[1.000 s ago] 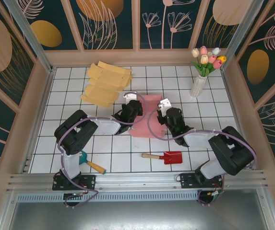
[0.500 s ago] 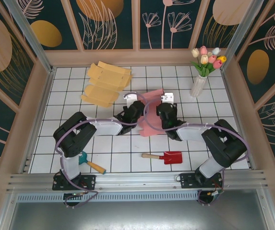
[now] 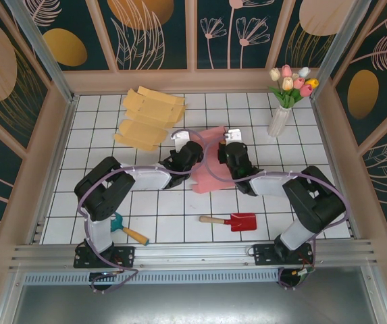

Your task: Fold the paper box

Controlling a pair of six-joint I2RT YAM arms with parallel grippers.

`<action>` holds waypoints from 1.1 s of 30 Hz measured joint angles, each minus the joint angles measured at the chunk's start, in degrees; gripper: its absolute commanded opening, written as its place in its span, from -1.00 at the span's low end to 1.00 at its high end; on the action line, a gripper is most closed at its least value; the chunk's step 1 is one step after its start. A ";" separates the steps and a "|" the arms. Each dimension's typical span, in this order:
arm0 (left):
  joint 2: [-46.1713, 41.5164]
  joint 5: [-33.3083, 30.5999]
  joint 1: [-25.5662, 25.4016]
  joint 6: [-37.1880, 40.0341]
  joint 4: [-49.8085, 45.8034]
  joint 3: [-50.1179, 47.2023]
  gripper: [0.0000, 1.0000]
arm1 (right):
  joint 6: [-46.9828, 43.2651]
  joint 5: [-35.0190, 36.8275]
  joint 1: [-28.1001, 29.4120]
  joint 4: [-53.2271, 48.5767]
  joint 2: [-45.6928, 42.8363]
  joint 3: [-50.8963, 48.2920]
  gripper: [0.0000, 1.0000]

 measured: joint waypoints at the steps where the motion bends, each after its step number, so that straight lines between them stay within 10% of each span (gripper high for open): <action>1: 0.00 -0.02 0.02 0.00 -0.02 0.00 -1.00 | -0.22 -0.59 -0.13 0.02 -0.04 0.00 -0.43; 16: 1.77 1.49 -0.07 0.00 -0.07 0.00 -1.00 | -5.18 -1.27 -0.46 0.28 -0.92 0.79 -0.40; 26: 1.79 2.16 -0.83 0.04 -0.24 0.57 -1.00 | -8.09 7.41 0.20 -1.05 -0.20 2.08 -0.89; 33: 2.49 2.12 -1.07 0.02 -0.24 1.64 -1.00 | -8.02 10.73 1.03 -1.25 -0.04 2.25 -0.56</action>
